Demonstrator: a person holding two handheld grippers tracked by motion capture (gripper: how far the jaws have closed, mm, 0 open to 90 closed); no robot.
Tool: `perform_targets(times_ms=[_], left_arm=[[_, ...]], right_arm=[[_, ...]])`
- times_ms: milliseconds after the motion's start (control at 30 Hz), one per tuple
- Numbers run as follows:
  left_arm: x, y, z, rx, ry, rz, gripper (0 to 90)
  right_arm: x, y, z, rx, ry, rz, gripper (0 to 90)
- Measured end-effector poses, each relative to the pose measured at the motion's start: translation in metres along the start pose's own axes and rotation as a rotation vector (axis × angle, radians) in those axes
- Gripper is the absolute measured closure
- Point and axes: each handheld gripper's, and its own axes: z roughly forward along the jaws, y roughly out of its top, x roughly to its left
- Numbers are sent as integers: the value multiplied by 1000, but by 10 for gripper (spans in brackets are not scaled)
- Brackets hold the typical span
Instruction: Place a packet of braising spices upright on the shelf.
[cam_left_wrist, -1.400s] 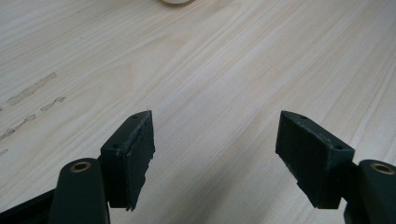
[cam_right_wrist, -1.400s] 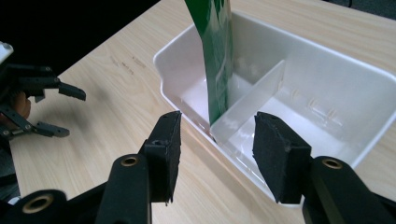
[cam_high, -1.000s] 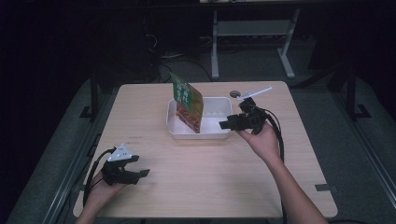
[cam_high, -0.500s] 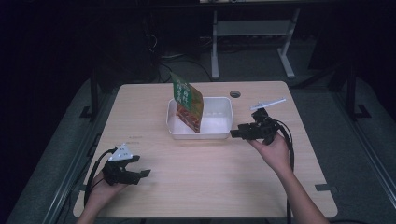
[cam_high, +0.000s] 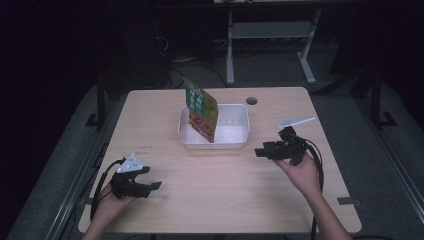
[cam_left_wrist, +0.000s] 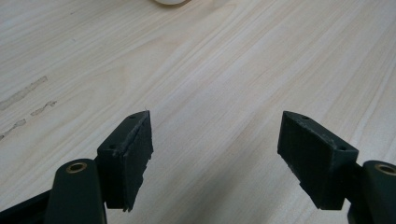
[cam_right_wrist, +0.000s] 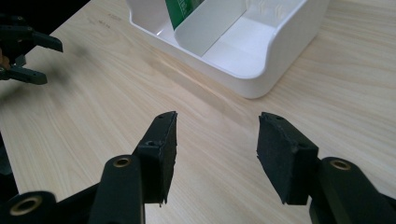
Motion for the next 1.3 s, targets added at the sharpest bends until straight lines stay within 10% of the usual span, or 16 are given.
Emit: perform_targets(times_ms=[1300], left_arm=[[-3,1,1,2,3,8,254]], right_arm=[[-12,-89,-15,10,-12,68,448]])
